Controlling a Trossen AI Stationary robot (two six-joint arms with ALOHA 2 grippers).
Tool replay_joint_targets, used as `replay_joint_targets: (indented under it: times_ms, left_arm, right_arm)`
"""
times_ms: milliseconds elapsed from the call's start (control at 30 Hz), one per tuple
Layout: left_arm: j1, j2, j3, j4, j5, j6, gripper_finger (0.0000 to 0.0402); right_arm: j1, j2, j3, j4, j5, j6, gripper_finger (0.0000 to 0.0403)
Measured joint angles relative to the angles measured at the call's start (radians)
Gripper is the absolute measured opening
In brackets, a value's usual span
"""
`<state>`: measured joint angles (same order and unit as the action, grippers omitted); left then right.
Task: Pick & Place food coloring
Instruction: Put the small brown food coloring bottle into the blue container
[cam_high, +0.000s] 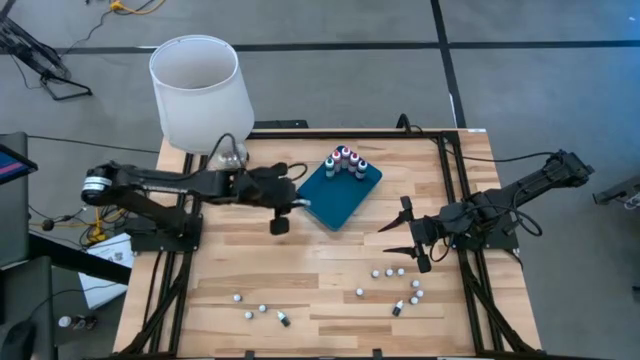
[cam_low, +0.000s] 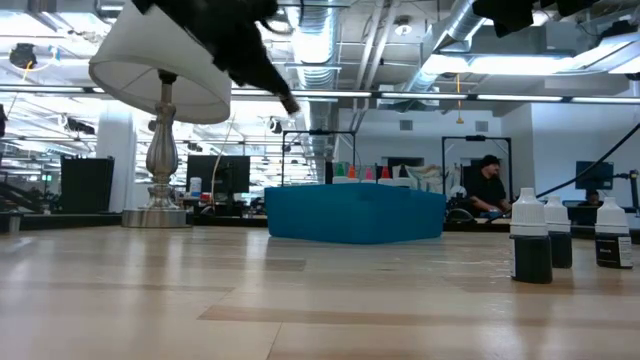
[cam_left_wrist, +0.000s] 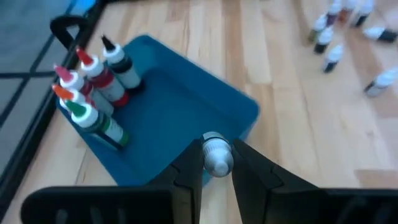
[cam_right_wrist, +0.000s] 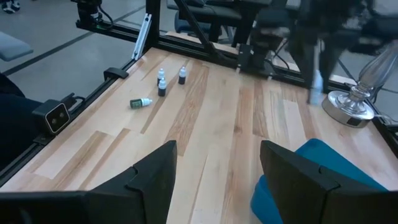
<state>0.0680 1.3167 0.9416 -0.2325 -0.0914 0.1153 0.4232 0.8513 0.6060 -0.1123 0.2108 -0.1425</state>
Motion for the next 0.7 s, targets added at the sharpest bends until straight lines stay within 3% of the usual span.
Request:
replay_joint_targets:
  times_ms: [200, 500, 700]
  left_arm:
    - [0.075, 0.151, 0.015, 0.085, 0.105, 0.039, 0.0055]
    - [0.153, 0.372, 0.193, -0.048, 0.106, 0.047, 0.0055]
    - [0.184, 0.454, 0.231, -0.102, 0.107, 0.053, 0.0055]
  right_arm:
    - [0.000, 0.001, 0.000, -0.012, 0.000, -0.008, 0.0223]
    - [-0.018, 0.002, 0.000, -0.019, 0.000, -0.005, 0.0223]
    - [-0.023, 0.020, 0.001, -0.026, 0.001, 0.004, 0.0223]
